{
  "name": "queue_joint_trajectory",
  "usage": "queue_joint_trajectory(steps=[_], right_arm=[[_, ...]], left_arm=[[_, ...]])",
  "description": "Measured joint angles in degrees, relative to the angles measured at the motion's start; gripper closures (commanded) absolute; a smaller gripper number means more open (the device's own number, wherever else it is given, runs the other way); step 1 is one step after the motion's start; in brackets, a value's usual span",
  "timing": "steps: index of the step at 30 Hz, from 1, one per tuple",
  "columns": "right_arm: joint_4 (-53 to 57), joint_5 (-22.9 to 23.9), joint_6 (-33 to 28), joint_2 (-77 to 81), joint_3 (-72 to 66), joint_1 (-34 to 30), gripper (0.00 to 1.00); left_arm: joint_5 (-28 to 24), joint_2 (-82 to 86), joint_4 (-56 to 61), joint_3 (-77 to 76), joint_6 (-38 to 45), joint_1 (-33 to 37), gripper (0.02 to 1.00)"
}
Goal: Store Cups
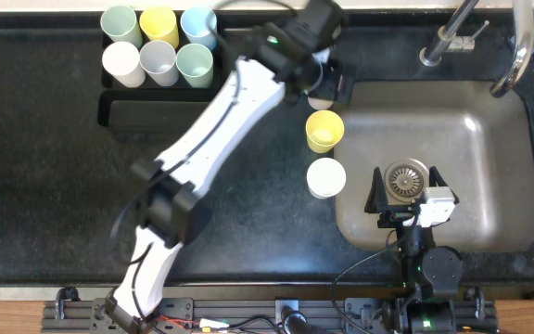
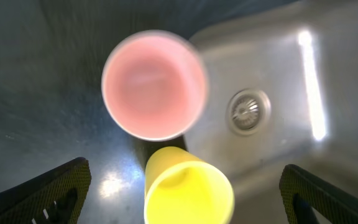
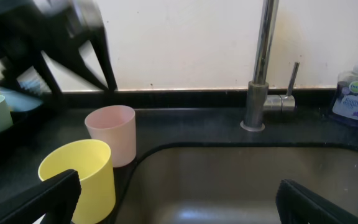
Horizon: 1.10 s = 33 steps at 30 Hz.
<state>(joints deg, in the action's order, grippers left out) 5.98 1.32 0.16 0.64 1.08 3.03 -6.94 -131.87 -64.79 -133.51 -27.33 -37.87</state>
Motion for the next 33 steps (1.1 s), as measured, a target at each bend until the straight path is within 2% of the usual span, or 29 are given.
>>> queue_joint_trajectory(steps=[9,15,31,32,33], right_arm=[[0.0,0.0,0.0,0.0,0.0,0.0,0.003],[0.0,0.0,0.0,0.0,0.0,0.0,0.003],[0.0,0.0,0.0,0.0,0.0,0.0,0.003],[0.0,0.0,0.0,0.0,0.0,0.0,0.005],[0.0,0.0,0.0,0.0,0.0,0.0,0.005]], left_arm=[[4.7,-3.1,0.5,-0.3,-9.1,2.0,0.023],[5.9,-3.1,0.5,-0.3,-14.6,2.0,0.020],[5.9,-8.1,0.5,-0.3,-18.7,2.4,0.020],[5.9,-8.3,0.7,-0.3,-18.9,2.5,0.077],[5.9,-8.3,1.0,-0.3,-18.9,2.5,0.246]])
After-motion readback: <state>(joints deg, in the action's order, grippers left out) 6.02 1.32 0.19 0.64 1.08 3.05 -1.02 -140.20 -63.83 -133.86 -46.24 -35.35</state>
